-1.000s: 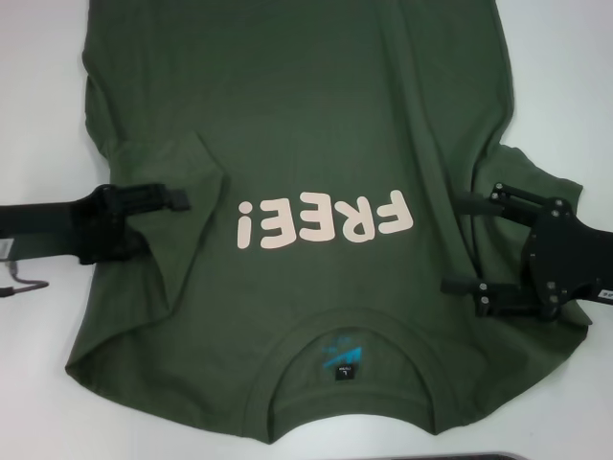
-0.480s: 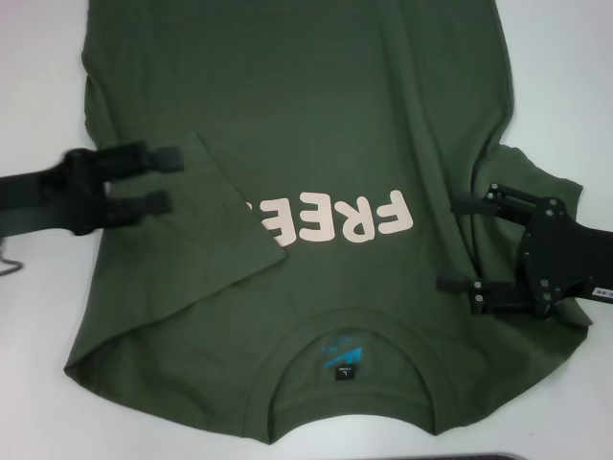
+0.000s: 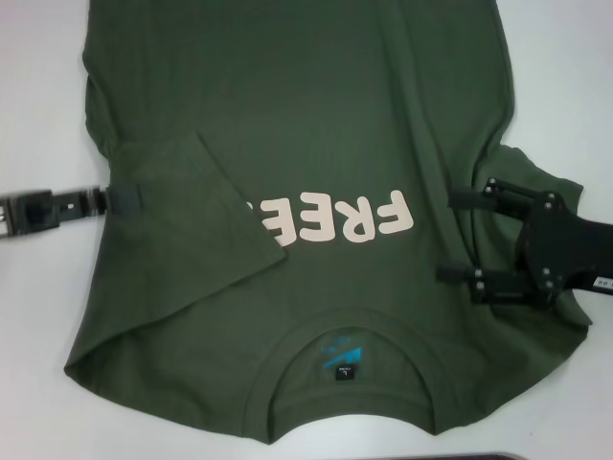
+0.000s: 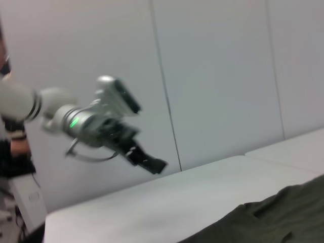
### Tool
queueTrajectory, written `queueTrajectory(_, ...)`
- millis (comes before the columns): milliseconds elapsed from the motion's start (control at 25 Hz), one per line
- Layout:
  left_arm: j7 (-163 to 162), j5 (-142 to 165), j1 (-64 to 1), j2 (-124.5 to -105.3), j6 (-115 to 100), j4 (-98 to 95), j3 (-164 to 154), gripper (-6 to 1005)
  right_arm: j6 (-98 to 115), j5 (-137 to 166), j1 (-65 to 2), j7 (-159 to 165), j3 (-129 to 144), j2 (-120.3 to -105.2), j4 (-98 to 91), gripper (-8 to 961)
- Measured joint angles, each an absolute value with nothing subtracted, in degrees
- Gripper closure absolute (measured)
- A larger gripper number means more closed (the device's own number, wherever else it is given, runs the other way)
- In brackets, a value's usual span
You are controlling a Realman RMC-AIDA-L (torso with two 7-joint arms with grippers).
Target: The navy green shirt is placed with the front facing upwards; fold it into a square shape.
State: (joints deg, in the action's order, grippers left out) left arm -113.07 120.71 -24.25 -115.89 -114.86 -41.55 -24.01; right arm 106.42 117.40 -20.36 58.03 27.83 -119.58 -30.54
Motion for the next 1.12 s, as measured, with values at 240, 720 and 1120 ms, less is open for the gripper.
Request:
queueTrajectory(240,-82.55,118.36,-18.39,-120.35,-116.97,-42.09,-24.28,122,106.97,116.68,-21.69,70.87,27.70,-119.57,-32.12,44)
queueTrajectory(720,-61.64,117.50,-10.97,-121.40,-116.65,-33.40,-22.67,122,110.62,110.40,-20.89,90.63,24.58,-117.41,-33.04,69)
queueTrajectory(1120,-79.35,119.44,-13.23,-119.56,-115.23,-35.69,-23.17,122,108.94,126.71,-19.00,129.98,20.10,-105.75,-48.94,89)
